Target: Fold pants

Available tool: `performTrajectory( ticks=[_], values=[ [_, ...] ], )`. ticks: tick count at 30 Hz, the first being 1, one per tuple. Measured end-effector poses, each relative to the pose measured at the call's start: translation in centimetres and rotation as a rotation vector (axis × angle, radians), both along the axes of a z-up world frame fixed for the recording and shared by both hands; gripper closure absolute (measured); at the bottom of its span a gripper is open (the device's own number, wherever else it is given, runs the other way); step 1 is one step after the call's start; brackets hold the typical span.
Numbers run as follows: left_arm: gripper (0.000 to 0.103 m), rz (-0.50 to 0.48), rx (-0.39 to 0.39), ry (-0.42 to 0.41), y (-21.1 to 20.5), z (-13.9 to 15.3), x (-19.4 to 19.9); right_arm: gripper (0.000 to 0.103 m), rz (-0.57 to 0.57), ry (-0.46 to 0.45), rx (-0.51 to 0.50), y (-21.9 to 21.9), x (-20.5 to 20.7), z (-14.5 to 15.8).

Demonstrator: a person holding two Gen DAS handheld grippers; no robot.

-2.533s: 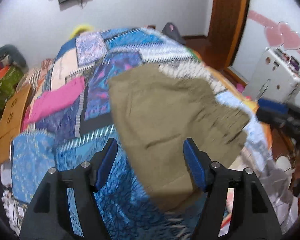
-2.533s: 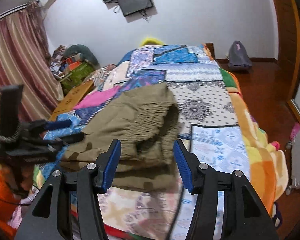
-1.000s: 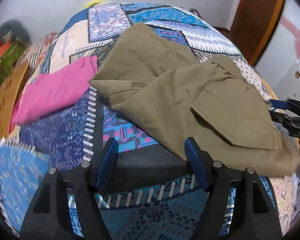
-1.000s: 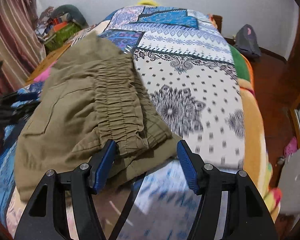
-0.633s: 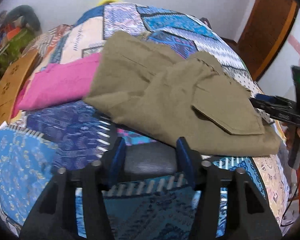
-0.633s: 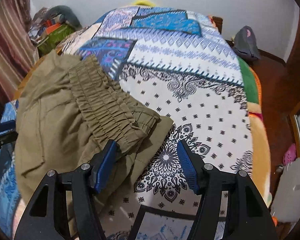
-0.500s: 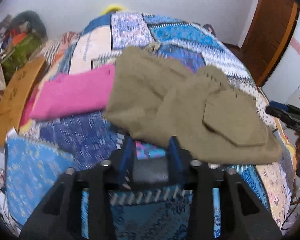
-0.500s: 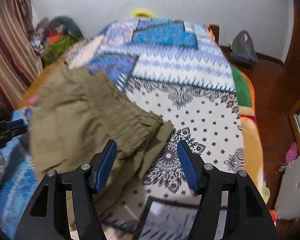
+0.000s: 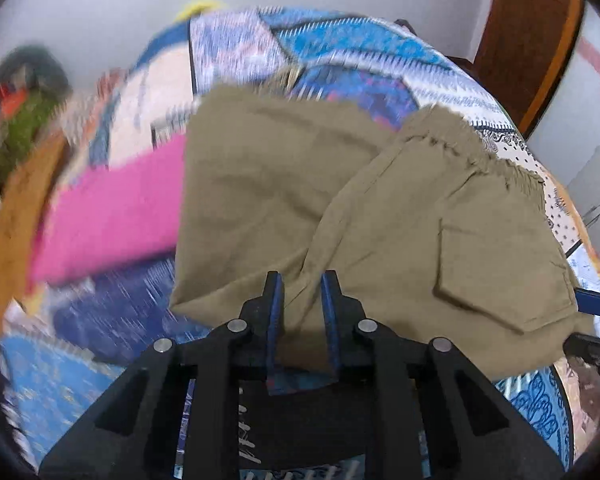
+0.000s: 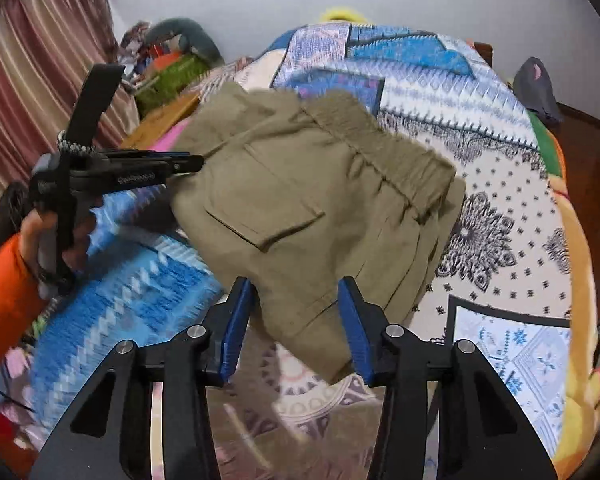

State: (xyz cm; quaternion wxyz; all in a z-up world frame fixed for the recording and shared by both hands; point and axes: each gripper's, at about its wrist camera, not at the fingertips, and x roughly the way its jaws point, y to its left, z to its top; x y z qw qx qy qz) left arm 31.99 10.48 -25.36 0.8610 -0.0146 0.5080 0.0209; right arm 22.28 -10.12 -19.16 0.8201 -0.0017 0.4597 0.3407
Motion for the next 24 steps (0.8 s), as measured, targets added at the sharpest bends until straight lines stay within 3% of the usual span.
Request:
performTrajectory(
  ticks=[4, 9, 12, 17, 22, 24],
  values=[
    [0.080, 0.030, -0.045, -0.021, 1.0, 0.0, -1.3, 0.063, 0.014, -0.012, -0.051, 0.2, 1.6, -0.3],
    [0.080, 0.020, 0.004, -0.048, -0.1, 0.2, -2.5, 0.060, 0.019, -0.015, -0.104, -0.1, 3.8, -0.9],
    [0.073, 0.022, 0.000, -0.051, -0.1, 0.3, -2.6, 0.059, -0.008, -0.006, -0.131, -0.2, 5.4, -1.5],
    [0.063, 0.058, -0.040, -0.049, 1.7, 1.3, -3.3, 0.056, -0.035, -0.003, -0.128, -0.8, 5.5, -0.5],
    [0.060, 0.105, 0.028, -0.083, 4.2, 3.3, -4.3, 0.055, -0.100, -0.036, -0.102, -2.9, 4.9, 1.3],
    [0.060, 0.123, 0.022, -0.090, 5.3, 3.7, -4.1, 0.055, -0.120, -0.040, -0.100, -3.4, 5.0, 1.7]
  ],
)
